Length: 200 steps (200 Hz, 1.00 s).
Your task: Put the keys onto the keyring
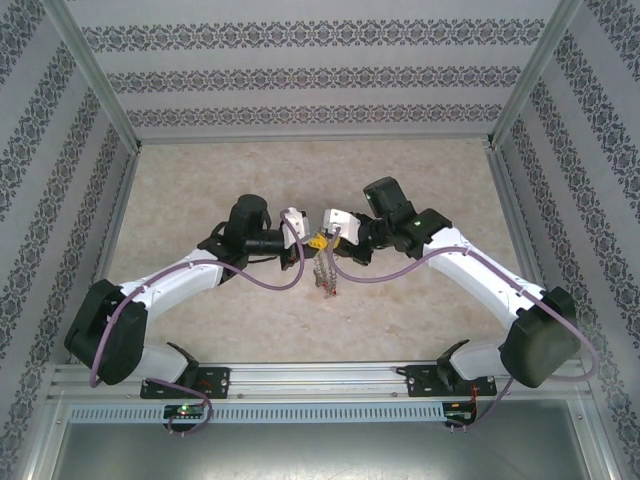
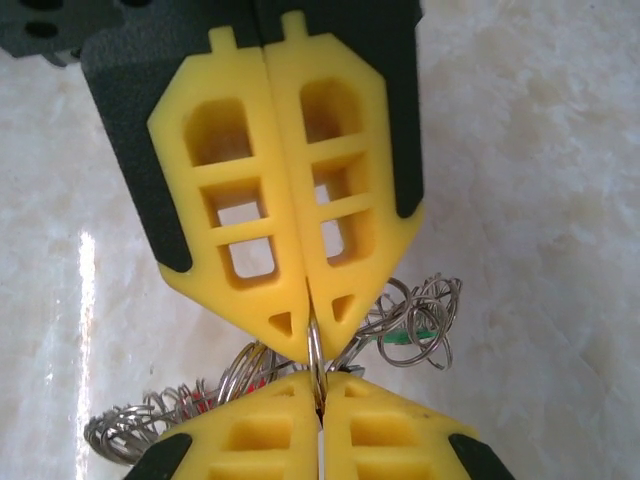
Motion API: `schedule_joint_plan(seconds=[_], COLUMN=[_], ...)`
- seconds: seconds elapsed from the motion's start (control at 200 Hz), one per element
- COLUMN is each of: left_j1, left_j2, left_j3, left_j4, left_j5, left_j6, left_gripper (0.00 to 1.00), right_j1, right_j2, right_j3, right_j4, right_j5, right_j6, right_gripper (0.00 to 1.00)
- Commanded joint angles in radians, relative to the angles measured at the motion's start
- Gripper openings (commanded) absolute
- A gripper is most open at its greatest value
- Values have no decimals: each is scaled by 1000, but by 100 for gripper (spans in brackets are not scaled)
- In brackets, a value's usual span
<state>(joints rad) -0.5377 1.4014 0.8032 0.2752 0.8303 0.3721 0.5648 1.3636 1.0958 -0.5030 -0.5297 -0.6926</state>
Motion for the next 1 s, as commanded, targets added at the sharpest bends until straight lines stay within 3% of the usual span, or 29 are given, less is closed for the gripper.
schedule_joint_plan(seconds=[0.0, 0.275, 0.475, 0.674, 0.809, 0.994], left_j1=[-18, -16, -19, -20, -19, -20], left_j2=[-9, 32, 56, 58, 50, 55], left_j3=[-50, -119, -122, -120, -119, -109], left_j4=[305, 689, 695, 624, 577, 567], left_j5=[16, 35, 56, 53, 52, 67], left_j6=[-186, -445, -457, -420, -388, -384], left_gripper=[0, 0, 0, 0, 0, 0], right_j1=[-42, -113, -124, -126, -126, -111], right_j2=[-29, -32, -61, -100, -117, -115], right_j3=[-60, -145, -157, -153, -157, -168], right_j4=[141, 284, 386, 402, 397, 411], right_j5=[-143, -331, -344, -326, -305, -307], right_j6=[76, 150, 200, 217, 224, 227], right_gripper=[10, 19, 21, 17, 23, 12])
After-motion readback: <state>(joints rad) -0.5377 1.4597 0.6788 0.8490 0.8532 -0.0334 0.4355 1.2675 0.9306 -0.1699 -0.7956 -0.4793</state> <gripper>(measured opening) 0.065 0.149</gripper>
